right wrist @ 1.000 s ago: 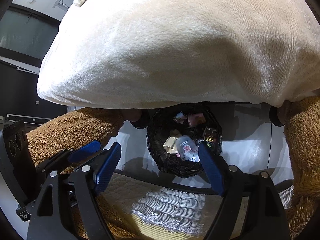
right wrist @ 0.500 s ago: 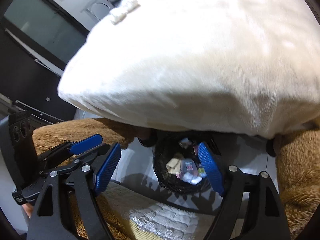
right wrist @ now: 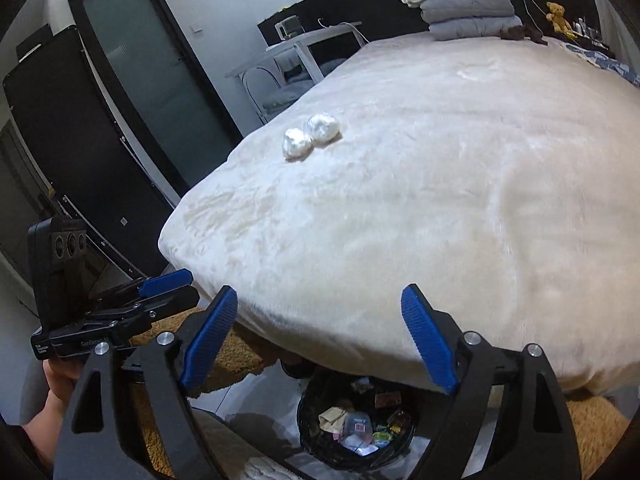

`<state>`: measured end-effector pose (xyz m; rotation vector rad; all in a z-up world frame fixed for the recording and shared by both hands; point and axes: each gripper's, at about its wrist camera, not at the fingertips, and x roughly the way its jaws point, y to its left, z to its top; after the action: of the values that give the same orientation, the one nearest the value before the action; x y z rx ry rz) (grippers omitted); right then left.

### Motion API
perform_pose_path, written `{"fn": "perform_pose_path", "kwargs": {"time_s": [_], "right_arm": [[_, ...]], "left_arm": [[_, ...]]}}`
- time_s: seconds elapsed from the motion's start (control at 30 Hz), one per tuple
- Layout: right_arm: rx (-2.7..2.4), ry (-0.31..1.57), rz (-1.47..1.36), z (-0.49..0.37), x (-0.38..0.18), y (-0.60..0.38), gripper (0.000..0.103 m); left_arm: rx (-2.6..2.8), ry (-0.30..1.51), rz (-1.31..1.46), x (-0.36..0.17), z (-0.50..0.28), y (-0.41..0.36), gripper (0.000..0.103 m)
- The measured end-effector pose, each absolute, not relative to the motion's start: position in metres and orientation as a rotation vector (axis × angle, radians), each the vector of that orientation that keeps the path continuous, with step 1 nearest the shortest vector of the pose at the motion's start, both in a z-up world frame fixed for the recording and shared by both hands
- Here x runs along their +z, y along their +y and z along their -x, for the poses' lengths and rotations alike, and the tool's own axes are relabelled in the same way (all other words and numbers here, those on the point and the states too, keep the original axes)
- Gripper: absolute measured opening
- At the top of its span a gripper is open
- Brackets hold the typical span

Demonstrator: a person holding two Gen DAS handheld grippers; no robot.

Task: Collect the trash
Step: 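Raise both open tools back over the bed toward the white plastic bags, then grasp one white plastic bag with the right tool while the left tool grasps the other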

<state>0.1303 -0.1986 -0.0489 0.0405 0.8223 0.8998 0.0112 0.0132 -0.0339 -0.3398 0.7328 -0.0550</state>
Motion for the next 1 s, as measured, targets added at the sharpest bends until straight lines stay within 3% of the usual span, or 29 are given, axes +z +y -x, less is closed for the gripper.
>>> {"fn": "perform_pose_path", "kwargs": {"time_s": [0.1, 0.17, 0.27, 0.33, 1.0], "right_arm": [[0.908, 0.782, 0.004, -0.144, -0.038, -0.187, 0.088], [0.92, 0.764, 0.017, -0.154, -0.034, -0.181, 0.088], [0.943, 0.74, 0.033, -0.171, -0.029, -0.168, 0.098], [0.948, 0.73, 0.052, -0.183, -0.026, -0.158, 0.098], [0.999, 0.79, -0.016, -0.302, -0.041, -0.054, 0.098]], "left_arm": [[-0.039, 0.713, 0.335, -0.025, -0.023, 0.024, 0.069], [-0.026, 0.696, 0.332, -0.018, -0.027, 0.03, 0.079], [-0.023, 0.686, 0.342, -0.013, -0.04, 0.043, 0.092], [-0.019, 0.678, 0.35, -0.01, -0.047, 0.054, 0.096], [0.071, 0.667, 0.285, -0.01, -0.124, 0.139, 0.096]]}}
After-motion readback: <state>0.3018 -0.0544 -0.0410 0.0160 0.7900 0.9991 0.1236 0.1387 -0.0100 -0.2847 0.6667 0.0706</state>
